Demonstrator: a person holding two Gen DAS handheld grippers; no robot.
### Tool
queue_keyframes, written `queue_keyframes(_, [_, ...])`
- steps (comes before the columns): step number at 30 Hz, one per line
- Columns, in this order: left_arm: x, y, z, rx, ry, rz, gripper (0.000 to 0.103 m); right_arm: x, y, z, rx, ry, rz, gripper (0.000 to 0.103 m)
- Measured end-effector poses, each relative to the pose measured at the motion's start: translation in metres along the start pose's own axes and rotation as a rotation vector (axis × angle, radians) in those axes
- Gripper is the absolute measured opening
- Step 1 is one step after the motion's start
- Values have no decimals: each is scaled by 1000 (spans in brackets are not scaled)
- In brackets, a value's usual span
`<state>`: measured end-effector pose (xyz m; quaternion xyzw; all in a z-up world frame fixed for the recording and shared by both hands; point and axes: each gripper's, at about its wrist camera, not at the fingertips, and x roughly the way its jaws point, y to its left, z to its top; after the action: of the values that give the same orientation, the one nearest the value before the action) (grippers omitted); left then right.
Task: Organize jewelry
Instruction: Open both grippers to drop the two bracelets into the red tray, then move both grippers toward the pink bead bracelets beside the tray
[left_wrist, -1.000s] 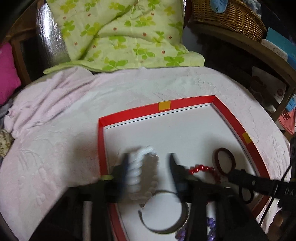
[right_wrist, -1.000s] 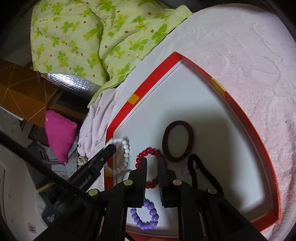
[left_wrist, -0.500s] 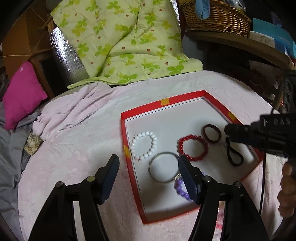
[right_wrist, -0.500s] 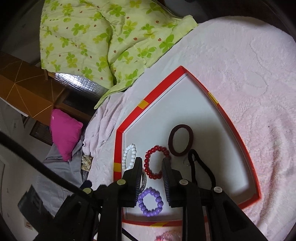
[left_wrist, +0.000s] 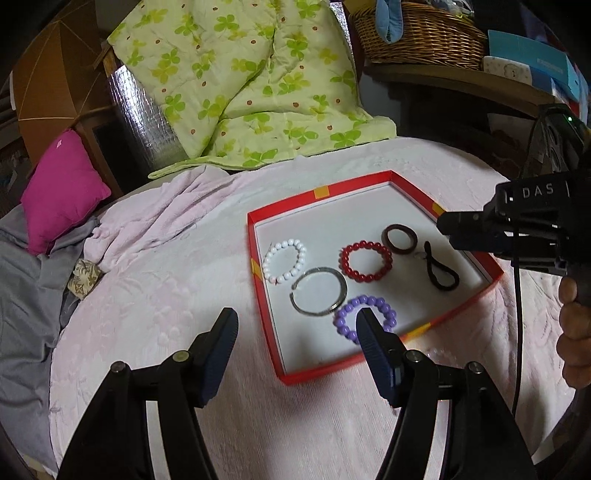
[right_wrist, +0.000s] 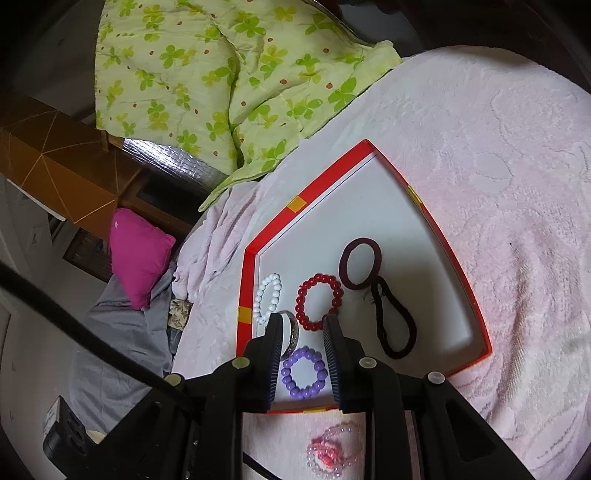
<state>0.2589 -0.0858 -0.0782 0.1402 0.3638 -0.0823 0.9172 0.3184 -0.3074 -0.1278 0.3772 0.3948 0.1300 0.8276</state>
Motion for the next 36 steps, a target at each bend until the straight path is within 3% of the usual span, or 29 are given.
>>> queue_keyframes(5, [-6,-1,-14,-27,21,-16,67,-6,1,-5,-14,13,0,32])
queue_keyframes(15, [-12,4,-55,-115,110,-86,68,-26,-7,-22,-29,41,-20,32])
queue_keyframes(30, [-59,21,-84,-156,112,-101,68,-26,-3,-77,-30,152,-38,32])
queue_keyframes(36, [-54,20,-84,-162,117,-134,70,-18,-13,-83,-25,167,-137,32])
